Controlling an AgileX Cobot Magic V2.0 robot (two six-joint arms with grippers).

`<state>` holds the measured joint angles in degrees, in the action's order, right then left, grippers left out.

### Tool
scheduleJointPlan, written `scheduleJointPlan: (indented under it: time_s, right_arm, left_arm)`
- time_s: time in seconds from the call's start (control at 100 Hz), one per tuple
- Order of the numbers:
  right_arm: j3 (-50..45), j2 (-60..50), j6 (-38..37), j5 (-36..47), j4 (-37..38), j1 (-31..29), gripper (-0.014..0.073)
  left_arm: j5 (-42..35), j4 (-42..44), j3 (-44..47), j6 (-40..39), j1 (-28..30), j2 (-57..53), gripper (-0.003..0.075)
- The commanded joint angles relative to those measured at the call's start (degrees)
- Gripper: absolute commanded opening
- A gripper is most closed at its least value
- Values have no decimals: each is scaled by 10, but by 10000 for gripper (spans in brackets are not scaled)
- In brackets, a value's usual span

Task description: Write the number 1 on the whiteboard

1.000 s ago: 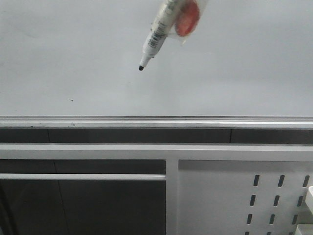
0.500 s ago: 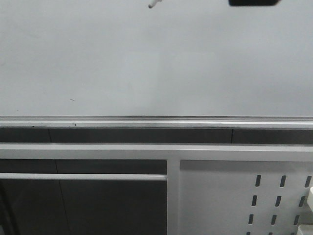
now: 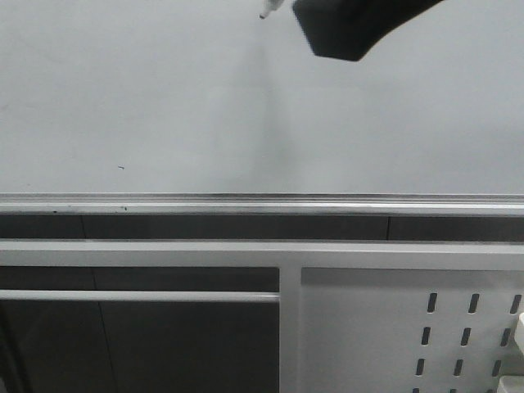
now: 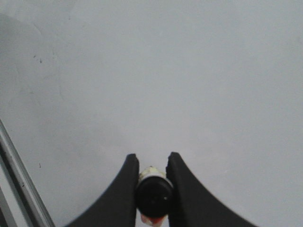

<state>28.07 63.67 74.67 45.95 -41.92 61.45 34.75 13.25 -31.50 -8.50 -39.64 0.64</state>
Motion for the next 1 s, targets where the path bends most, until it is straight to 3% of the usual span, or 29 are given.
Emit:
scheduleJointPlan:
  time_s: [0.0, 0.45, 0.99]
  right_arm:
    - [19, -6, 3, 54, 29, -8, -66]
    - [19, 8, 3, 55, 33, -77, -69]
    - [25, 8, 3, 54, 33, -81, -69]
  left_arm:
    - [-41, 0, -12, -6, 2, 8, -20]
    - [-35, 0, -11, -6, 2, 8, -20]
    - [-31, 0, -11, -6, 2, 8, -20]
